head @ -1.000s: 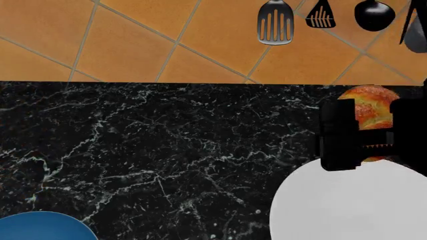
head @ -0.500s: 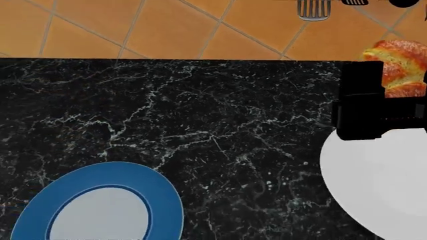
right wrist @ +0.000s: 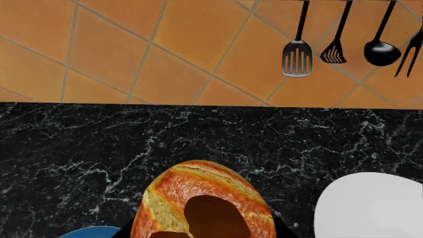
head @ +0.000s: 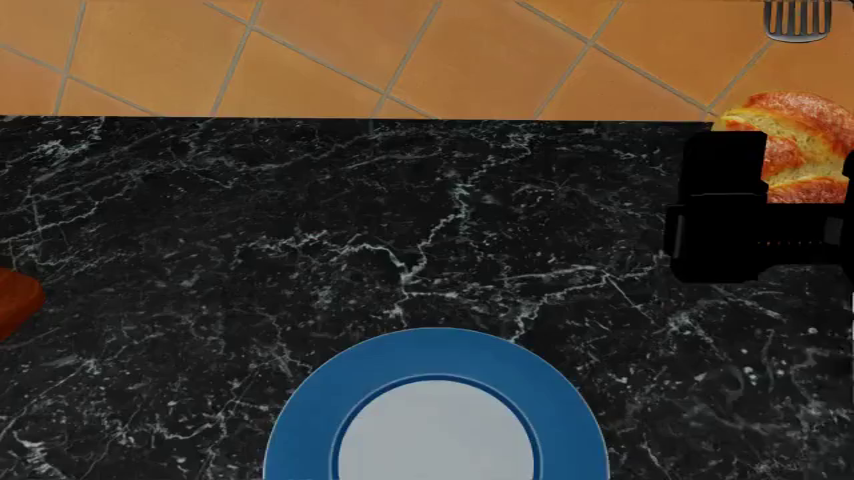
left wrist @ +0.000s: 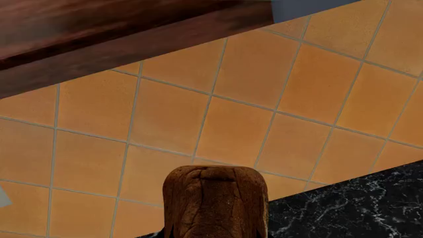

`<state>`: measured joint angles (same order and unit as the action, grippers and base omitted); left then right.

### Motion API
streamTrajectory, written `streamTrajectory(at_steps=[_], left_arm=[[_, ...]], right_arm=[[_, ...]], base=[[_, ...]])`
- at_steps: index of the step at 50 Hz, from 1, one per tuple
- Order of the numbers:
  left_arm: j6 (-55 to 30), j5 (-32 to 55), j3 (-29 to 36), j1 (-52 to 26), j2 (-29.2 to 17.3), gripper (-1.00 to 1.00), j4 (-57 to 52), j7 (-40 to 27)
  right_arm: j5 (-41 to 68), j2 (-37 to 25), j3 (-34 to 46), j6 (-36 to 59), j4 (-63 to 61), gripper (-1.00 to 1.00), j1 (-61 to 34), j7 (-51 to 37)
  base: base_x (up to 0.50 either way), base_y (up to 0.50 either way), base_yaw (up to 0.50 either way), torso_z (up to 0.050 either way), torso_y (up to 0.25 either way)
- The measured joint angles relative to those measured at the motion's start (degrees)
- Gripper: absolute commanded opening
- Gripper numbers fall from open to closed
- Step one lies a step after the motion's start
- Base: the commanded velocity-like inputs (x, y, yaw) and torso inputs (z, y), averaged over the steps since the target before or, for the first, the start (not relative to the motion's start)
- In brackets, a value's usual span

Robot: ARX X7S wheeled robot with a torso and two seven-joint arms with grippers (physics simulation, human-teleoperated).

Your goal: Place all breads on the cutting board.

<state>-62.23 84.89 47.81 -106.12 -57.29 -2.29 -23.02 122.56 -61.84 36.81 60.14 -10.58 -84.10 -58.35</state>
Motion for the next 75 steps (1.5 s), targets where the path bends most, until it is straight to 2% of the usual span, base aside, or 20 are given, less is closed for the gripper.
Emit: streamTrajectory(at_steps=[56,68,75], left_arm=[[-2.0,1.1,-0.4,-2.1,0.7,-1.0,0.5,-1.6],[-2.4,1.2,-0.3,-2.3,1.2,-1.0,0.4,-1.5],[-4.1,0.0,0.9,-4.0,2.7,-1.0,1.4,0.7]], right_arm=[[-3.0,1.5,-1.1,-3.0,-2.7,-1.0,3.2,4.6],[-3.5,1.3,-1.5,-3.9,-3.2,-1.0,4.2,5.6],[-3.6,1.6,-1.5,-3.9,-3.3,-1.0,4.2,5.9]], base=[[0.0,0.49,0.0,0.0,0.0],[0.0,0.05,0.0,0.0,0.0],[0.0,0.0,0.0,0.0,0.0]])
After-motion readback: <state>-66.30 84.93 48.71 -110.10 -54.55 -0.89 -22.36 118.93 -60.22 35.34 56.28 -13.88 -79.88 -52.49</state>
